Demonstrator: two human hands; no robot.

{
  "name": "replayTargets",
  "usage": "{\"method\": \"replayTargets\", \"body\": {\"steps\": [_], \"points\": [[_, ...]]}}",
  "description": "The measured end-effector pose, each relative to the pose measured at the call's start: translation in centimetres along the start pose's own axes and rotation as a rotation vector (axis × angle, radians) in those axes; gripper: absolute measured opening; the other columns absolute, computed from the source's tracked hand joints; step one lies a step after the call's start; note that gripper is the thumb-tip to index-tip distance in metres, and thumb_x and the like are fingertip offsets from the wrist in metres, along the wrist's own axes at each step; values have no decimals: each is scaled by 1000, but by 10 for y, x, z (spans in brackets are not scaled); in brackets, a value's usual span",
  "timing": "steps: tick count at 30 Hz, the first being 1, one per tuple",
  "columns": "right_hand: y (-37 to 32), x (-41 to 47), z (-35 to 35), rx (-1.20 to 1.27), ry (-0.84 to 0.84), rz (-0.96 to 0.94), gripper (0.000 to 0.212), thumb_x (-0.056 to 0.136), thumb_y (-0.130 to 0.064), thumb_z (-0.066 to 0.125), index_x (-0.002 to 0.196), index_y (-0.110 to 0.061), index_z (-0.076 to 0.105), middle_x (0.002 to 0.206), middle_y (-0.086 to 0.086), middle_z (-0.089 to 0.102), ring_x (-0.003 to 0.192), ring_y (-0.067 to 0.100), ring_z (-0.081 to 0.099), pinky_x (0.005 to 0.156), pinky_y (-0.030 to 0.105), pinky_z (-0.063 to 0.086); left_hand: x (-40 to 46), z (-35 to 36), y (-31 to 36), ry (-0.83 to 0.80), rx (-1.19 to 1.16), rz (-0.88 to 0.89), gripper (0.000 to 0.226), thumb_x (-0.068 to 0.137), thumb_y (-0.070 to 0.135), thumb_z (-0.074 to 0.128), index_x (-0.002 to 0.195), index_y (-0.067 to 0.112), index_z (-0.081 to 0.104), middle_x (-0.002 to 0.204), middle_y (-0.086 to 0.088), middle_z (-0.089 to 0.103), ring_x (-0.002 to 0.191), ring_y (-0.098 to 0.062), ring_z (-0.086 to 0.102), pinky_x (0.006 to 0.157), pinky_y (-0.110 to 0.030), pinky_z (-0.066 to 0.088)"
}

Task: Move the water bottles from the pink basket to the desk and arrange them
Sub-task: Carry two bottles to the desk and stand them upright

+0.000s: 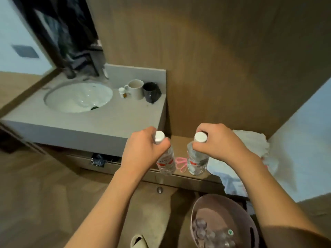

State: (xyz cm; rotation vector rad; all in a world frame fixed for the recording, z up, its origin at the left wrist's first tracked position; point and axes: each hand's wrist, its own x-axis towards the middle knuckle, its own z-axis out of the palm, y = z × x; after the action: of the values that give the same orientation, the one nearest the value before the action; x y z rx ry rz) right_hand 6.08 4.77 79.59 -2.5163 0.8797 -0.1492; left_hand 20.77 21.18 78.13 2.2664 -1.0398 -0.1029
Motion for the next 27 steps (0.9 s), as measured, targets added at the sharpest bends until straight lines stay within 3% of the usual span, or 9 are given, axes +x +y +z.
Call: {"method": "replayTargets", "body": {"steps": [5,8,12,15,22,27], "points": [[-103,46,44,-28,-122,-227,23,73,-47,66,85,-27,62,82,-5,65,77,19,62,65,40,55,-16,-69,-86,193,55,-175,30,76,47,62,77,17,65,68,0,66,66,-21,61,60,-33,50],[-171,71,80,-68,-165,-343,20,74,-44,67,79,-26,59,80,-5,63,77,21,60,63,37,51,-29,-110,-143,266,79,-283,28,77,44,65,71,17,60,62,2,60,61,-18,57,53,-29,42],[-261,97,131,-103,-237,-483,21,74,-45,66,85,-27,62,85,-4,64,82,21,59,66,37,51,-51,-163,-213,355,118,-411,25,77,45,63,76,20,62,66,5,62,62,-13,57,50,-24,34],[-325,110,164,-100,-266,-591,19,72,-44,67,81,-28,60,77,-6,61,78,21,58,63,34,48,-70,-199,-259,434,130,-504,24,78,45,65,78,20,63,69,7,63,60,-8,55,50,-18,32],[-450,130,234,-72,-355,-770,20,72,-42,65,84,-27,61,78,-6,63,76,19,59,63,35,52,-98,-265,-349,588,164,-737,28,73,46,63,80,19,67,73,2,67,72,-23,61,62,-33,50],[-518,159,274,-3,-417,-828,21,69,-43,63,80,-26,59,75,-5,63,72,18,60,60,38,54,-92,-303,-406,626,208,-824,31,72,49,61,81,19,66,74,0,67,74,-25,61,63,-32,46]]}}
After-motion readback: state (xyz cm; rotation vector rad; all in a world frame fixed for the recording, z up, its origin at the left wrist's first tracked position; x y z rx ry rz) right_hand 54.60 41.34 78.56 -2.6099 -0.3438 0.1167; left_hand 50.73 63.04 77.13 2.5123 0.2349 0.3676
